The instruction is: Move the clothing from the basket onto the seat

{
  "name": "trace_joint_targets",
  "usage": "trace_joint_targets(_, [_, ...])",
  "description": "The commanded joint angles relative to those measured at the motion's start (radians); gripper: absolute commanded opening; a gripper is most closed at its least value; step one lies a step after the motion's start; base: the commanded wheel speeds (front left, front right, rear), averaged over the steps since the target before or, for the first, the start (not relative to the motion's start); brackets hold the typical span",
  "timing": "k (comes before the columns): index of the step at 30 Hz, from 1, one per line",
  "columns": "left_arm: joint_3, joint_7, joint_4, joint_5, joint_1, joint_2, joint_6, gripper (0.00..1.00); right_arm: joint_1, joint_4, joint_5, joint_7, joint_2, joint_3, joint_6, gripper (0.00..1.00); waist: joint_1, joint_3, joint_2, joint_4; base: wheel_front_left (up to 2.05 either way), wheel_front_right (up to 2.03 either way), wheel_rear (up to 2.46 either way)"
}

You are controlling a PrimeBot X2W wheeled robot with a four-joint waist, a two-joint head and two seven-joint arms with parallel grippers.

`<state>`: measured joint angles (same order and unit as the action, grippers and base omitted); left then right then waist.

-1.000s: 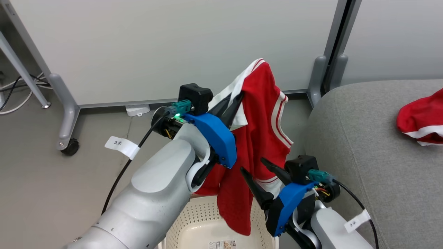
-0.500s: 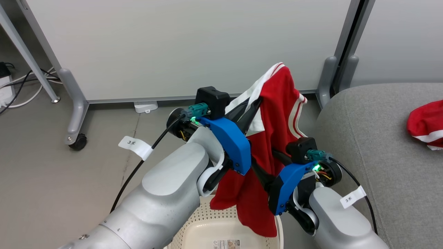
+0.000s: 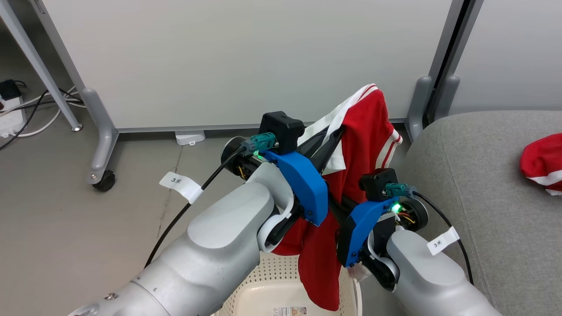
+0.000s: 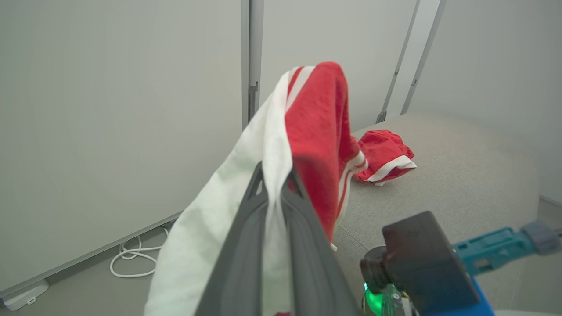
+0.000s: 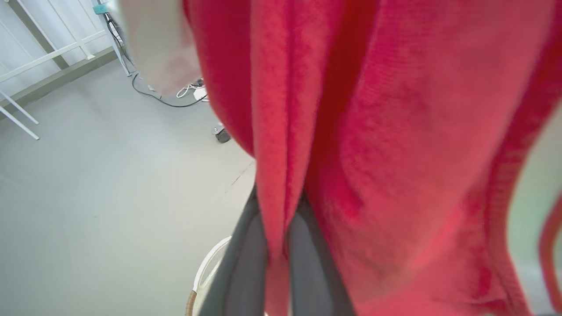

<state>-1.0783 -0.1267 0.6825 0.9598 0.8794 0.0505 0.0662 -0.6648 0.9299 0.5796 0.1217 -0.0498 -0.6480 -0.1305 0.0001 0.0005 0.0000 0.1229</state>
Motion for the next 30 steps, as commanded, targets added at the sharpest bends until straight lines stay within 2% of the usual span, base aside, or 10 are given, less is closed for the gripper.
trace_joint_targets(1, [-0.002, -0.009, 0.007, 0.005, 0.017, 0.0, -0.005, 0.0, -0.019, 0.01, 0.011, 0.01, -0.001, -0.011, 0.0, 0.0, -0.0001, -0.001, 0.0, -0.002, 0.0, 0.0, 0.0])
trace_joint_targets(13, [-0.02, -0.032, 0.052, 0.025, 0.031, 0.0, -0.011, 0.0, -0.045, 0.044, 0.079, 0.047, -0.001, -0.098, 0.0, 0.0, -0.0001, -0.008, 0.0, -0.022, 0.0, 0.0, 0.0])
trace_joint_targets(14, [-0.021, -0.035, 0.055, 0.025, 0.032, 0.0, -0.011, 0.13, -0.045, 0.045, 0.084, 0.05, -0.001, -0.104, 0.0, 0.0, -0.0001, -0.008, 0.0, -0.023, 0.0, 0.0, 0.0])
trace_joint_targets(15, [-0.022, -0.038, 0.058, 0.026, 0.031, 0.0, -0.012, 0.39, -0.046, 0.048, 0.087, 0.049, -0.001, -0.109, 0.0, 0.0, -0.0001, -0.009, 0.0, -0.025, 0.0, 0.0, 0.0])
trace_joint_targets(17, [-0.026, -0.045, 0.063, 0.028, 0.029, 0.0, -0.012, 0.57, -0.048, 0.054, 0.095, 0.056, -0.001, -0.118, 0.0, 0.0, -0.0001, -0.009, 0.0, -0.027, 0.0, 0.0, 0.0])
trace_joint_targets(20, [-0.031, -0.052, 0.073, 0.031, 0.031, 0.0, -0.014, 1.0, -0.048, 0.061, 0.109, 0.058, -0.001, -0.131, 0.0, 0.0, -0.0001, -0.011, 0.0, -0.03, 0.0, 0.0, 0.0])
trace_joint_targets(30, [-0.024, -0.089, 0.107, 0.035, 0.019, 0.007, -0.012, 1.0, -0.059, 0.074, 0.141, 0.075, -0.001, -0.161, 0.0, 0.0, -0.0001, -0.015, 0.0, -0.037, 0.0, 0.0, 0.0])
